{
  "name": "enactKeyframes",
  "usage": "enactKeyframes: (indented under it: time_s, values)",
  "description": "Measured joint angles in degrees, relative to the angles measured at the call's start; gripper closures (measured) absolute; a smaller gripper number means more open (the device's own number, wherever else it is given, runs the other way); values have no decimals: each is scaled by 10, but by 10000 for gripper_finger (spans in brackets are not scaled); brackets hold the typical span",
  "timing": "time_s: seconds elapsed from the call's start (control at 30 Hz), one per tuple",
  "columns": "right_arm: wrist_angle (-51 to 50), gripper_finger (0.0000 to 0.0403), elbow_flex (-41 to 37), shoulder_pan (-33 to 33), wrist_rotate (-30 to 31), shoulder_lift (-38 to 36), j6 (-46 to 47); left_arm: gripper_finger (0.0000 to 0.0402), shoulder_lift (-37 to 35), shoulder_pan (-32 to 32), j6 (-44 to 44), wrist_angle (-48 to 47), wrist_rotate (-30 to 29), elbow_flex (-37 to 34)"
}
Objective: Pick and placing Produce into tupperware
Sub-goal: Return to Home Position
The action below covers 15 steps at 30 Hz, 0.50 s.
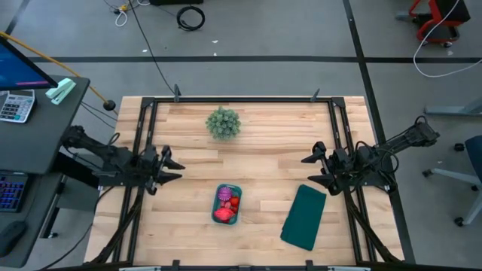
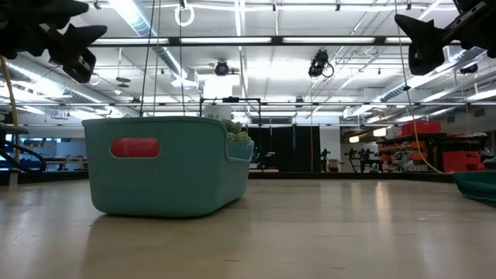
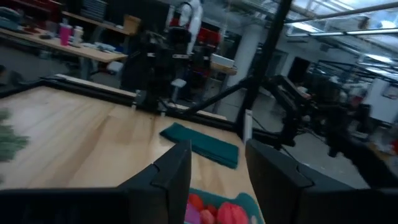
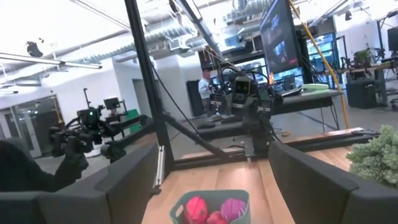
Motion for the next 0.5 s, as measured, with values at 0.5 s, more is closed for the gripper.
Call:
enactKeyframes:
  time_s: [0.5]
  values:
    - [0,86,0,0,0,0,14,243,1,192,-17,-25,108,0]
